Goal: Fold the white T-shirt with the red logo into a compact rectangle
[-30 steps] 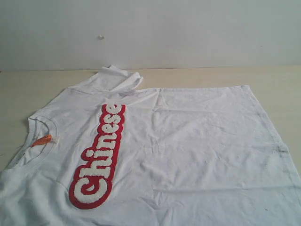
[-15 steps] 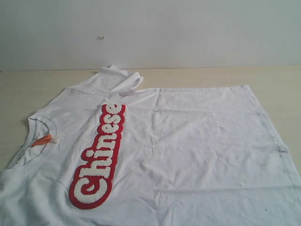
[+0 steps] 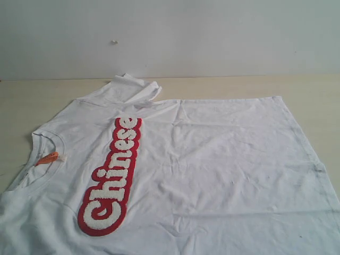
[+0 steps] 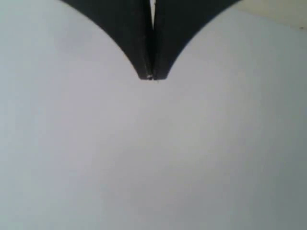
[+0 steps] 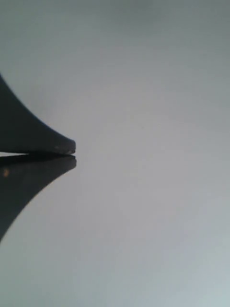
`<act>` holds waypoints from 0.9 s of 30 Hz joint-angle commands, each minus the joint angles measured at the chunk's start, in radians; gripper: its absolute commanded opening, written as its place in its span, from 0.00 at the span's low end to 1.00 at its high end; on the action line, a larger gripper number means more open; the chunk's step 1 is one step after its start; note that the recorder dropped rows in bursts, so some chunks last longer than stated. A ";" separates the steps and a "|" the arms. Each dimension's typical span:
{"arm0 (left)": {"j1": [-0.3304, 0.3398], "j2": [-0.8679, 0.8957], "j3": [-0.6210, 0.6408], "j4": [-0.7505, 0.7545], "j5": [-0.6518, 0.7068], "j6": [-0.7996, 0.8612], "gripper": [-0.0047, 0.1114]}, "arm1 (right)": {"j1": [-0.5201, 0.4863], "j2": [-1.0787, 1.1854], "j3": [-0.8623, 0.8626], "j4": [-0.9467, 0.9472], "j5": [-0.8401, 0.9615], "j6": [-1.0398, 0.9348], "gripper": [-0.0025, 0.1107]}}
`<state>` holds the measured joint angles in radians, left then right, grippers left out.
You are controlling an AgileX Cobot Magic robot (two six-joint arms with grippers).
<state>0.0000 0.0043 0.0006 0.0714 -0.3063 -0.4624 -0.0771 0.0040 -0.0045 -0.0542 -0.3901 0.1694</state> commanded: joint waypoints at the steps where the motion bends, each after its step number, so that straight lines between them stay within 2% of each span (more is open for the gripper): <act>1: 0.000 -0.004 -0.022 0.018 -0.085 -0.151 0.04 | -0.007 -0.004 0.004 -0.009 -0.037 0.174 0.02; 3: 0.000 0.014 -0.112 0.091 -0.044 -0.207 0.04 | -0.007 -0.004 -0.044 -0.034 -0.009 0.291 0.02; 5: 0.000 0.058 -0.186 0.178 0.036 -0.249 0.04 | -0.005 -0.004 -0.090 -0.072 0.015 0.314 0.02; 7: 0.000 0.123 -0.273 0.318 0.113 -0.310 0.04 | -0.005 -0.004 -0.180 -0.080 0.123 0.315 0.02; 10: 0.000 0.234 -0.376 0.444 0.137 -0.364 0.04 | -0.005 0.029 -0.314 -0.107 0.284 0.293 0.02; 12: 0.000 0.317 -0.445 0.529 0.220 -0.364 0.04 | -0.005 0.103 -0.417 -0.173 0.406 0.277 0.02; 20: -0.020 0.528 -0.528 0.542 0.361 -0.359 0.04 | -0.005 0.334 -0.625 -0.153 0.706 0.075 0.02; 24: -0.108 0.646 -0.554 0.545 0.413 -0.307 0.04 | -0.005 0.477 -0.705 -0.011 0.843 -0.092 0.02; 27: -0.199 0.747 -0.597 0.545 0.512 -0.239 0.04 | -0.005 0.579 -0.742 0.126 0.886 -0.241 0.02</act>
<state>-0.1251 0.6693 -0.5589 0.6121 0.1243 -0.7600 -0.0771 0.4968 -0.7154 -0.0499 0.4404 0.0678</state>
